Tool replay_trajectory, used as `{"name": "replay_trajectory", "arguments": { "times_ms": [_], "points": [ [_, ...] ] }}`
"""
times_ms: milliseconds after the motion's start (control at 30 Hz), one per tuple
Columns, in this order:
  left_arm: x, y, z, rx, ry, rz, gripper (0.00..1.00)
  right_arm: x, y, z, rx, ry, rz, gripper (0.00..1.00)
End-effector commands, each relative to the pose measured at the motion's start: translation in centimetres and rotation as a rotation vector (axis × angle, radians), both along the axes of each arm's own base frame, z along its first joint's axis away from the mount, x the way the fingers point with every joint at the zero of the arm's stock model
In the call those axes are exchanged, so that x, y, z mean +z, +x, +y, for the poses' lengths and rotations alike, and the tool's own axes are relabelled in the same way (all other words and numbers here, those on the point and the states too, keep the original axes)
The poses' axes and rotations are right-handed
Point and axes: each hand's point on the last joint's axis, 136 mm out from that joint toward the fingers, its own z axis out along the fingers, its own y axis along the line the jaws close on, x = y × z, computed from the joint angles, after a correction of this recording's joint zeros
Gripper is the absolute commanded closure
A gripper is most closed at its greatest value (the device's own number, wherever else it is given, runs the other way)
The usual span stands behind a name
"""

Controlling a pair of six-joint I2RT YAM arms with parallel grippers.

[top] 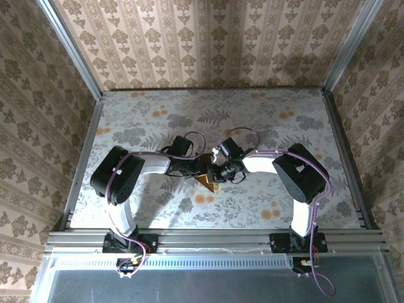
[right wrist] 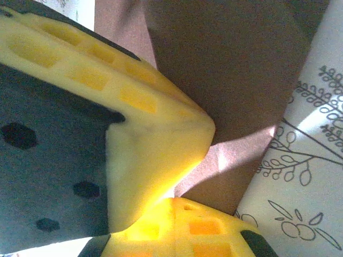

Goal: Fold a paper plane with a square sheet of paper (fold left side to right side)

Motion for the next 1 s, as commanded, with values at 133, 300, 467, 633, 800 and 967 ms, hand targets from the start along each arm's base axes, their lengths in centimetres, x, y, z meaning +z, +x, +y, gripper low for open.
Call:
{"name": "replay_trajectory", "arguments": {
  "times_ms": [133, 300, 467, 633, 800, 967],
  "points": [
    [-1.8, 3.2, 2.7, 0.066, 0.077, -0.065, 1.0, -8.9, -5.6, -8.8, -0.022, -0.459, 0.169, 1.0],
    [-1.5, 4.8, 3.4, 0.095, 0.057, -0.077, 1.0, -8.9, -5.7, -8.9, -0.022, -0.458, 0.169, 1.0],
    [-1.3, 6.8, 4.0, 0.1, 0.076, -0.093, 1.0, -9.0, -5.9, -8.9, -0.019, -0.457, 0.174, 1.0],
    [-0.5, 9.6, 5.7, 0.145, 0.086, -0.127, 1.0, -9.1, -6.0, -8.9, -0.02, -0.458, 0.176, 1.0],
    [-0.9, 11.4, 6.8, 0.169, 0.095, -0.135, 1.0, -9.1, -6.1, -8.8, -0.017, -0.456, 0.178, 1.0],
    [-1.1, 12.5, 7.4, 0.184, 0.096, -0.135, 1.0, -9.0, -6.1, -8.6, -0.017, -0.445, 0.178, 1.0]
  ]
}}
